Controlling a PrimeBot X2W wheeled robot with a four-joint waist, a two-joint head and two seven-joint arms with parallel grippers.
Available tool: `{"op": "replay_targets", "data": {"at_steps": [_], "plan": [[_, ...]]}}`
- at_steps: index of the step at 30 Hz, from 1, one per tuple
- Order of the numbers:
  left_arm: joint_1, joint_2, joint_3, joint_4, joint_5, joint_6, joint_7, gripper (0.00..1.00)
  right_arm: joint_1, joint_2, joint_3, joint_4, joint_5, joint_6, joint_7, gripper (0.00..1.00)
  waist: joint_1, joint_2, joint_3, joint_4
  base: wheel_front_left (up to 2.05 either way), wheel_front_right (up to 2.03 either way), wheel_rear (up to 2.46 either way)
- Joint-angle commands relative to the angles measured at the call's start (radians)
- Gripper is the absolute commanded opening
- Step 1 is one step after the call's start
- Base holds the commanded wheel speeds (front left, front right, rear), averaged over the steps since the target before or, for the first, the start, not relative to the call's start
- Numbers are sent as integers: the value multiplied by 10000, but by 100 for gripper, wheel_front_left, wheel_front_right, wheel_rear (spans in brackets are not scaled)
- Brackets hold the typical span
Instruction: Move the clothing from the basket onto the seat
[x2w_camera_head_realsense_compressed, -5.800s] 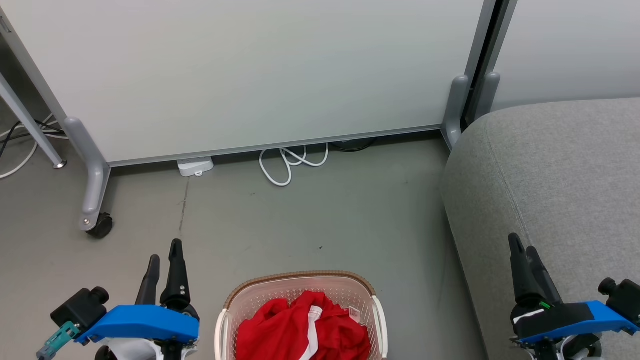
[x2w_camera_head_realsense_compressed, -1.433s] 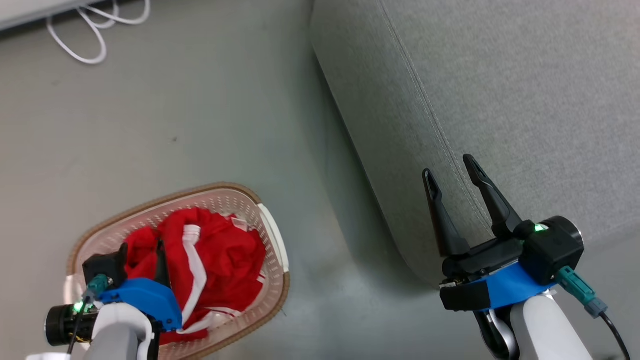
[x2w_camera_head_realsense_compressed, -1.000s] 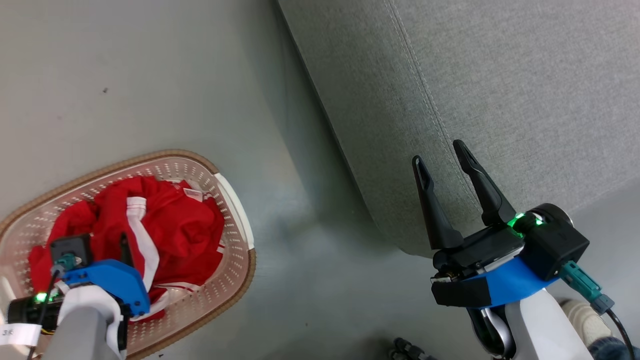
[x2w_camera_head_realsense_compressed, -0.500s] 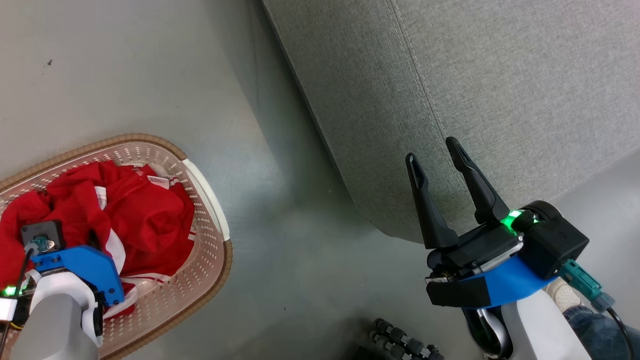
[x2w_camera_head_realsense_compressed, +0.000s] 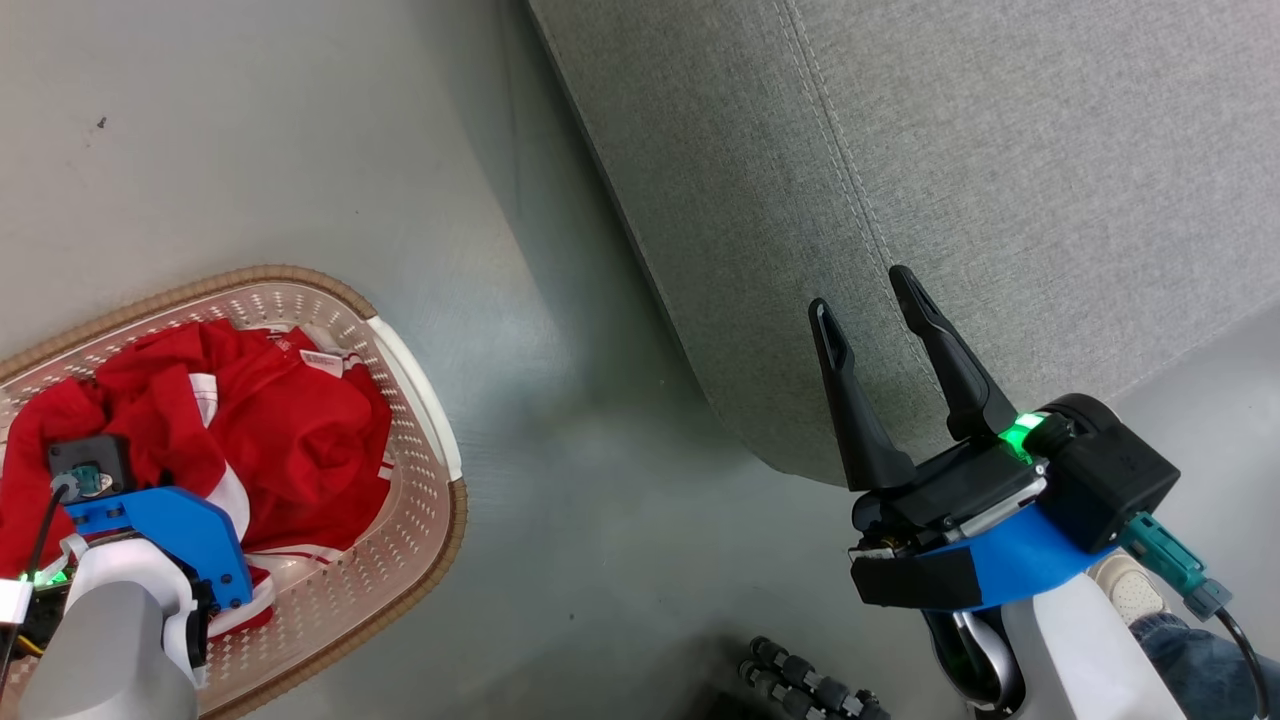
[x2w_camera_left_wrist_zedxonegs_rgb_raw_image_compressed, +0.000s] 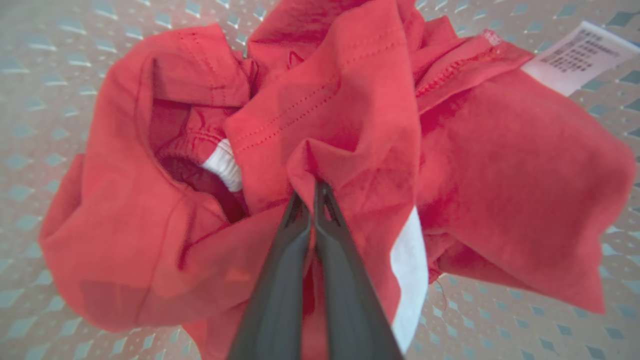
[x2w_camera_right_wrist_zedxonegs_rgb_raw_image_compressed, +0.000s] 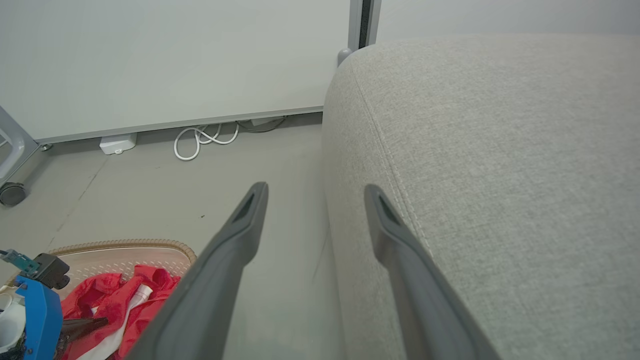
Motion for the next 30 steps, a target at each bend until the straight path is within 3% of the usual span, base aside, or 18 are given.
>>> {"op": "replay_targets", "data": {"at_steps": [1, 11, 24, 30], "plan": [[-191, 9, -44, 23, -40, -29, -31, 0, -182, -11, 7, 15, 54, 5, -37, 100, -1, 0, -15, 37, 0, 0, 0], [-331, -454, -227, 336, -255, -365, -398, 0, -263, -12, -200, 165, -274, 5, -38, 100, -1, 0, -679, 623, 0, 0, 0], [149, -1866, -571, 866, -894, -1360, -1903, 0, 327, -20, -808, 862, -1191, 5, -38, 100, -1, 0, -3761, 2530, 0, 0, 0], [349, -2344, -953, 606, -1523, -1520, -2057, 0, 762, -25, -896, 1203, -1495, 5, -38, 100, -1, 0, -5132, 3321, 0, 0, 0]]}}
